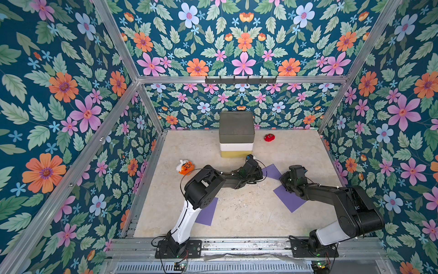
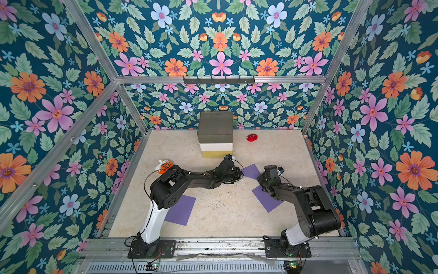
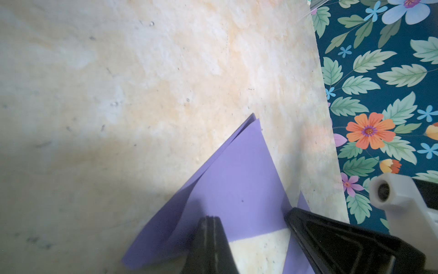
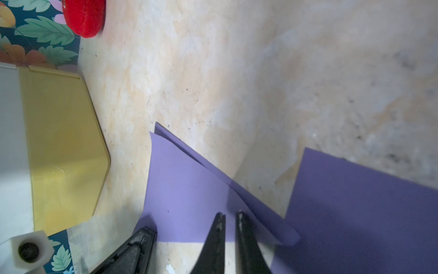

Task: Fold the square paper diagonally
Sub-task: Adjust the paper at the center of the board.

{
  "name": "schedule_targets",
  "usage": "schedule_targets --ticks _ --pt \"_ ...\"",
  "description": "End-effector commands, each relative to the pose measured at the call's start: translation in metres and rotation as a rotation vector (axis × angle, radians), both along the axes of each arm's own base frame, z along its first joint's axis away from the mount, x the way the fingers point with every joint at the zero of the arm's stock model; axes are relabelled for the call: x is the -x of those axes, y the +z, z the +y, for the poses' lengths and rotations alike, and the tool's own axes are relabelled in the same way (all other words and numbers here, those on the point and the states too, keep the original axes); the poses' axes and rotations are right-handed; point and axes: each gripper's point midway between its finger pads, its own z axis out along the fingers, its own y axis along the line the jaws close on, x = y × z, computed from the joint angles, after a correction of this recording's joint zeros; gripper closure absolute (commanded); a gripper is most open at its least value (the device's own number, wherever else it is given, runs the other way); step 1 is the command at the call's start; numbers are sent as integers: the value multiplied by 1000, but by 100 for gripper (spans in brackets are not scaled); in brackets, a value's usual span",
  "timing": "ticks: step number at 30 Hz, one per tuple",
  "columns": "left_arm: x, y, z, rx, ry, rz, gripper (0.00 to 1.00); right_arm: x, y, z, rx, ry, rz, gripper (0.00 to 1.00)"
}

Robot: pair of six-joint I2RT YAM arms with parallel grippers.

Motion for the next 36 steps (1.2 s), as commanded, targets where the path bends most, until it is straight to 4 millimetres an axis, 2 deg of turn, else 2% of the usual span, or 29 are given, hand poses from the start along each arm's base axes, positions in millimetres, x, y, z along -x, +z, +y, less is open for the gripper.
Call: schedule_targets --ticks 1,5,9,12,16,20,23,27,36 --pt "17 -50 38 -208 41 116 100 7 -5 -10 42 -6 28 85" --pt "17 -48 37 -202 36 115 100 10 -5 -22 57 -23 39 85" --pt "17 -44 35 -186 26 107 100 9 11 -27 56 -21 2 85" --pt "18 -35 29 -147 6 94 100 4 29 -17 29 29 -50 84" --pt "18 -19 21 -96 -11 77 100 -1 52 8 -22 110 -104 83" --pt "16 -8 17 -73 -9 70 100 -5 64 37 -77 172 -147 81" --pt "15 -5 15 -58 -9 71 100 -10 61 58 -119 215 -137 81" --pt "14 -3 14 -49 -6 71 100 -20 48 70 -143 228 -108 83" --pt "14 10 10 -14 -19 53 100 -28 15 62 -28 226 -6 85"
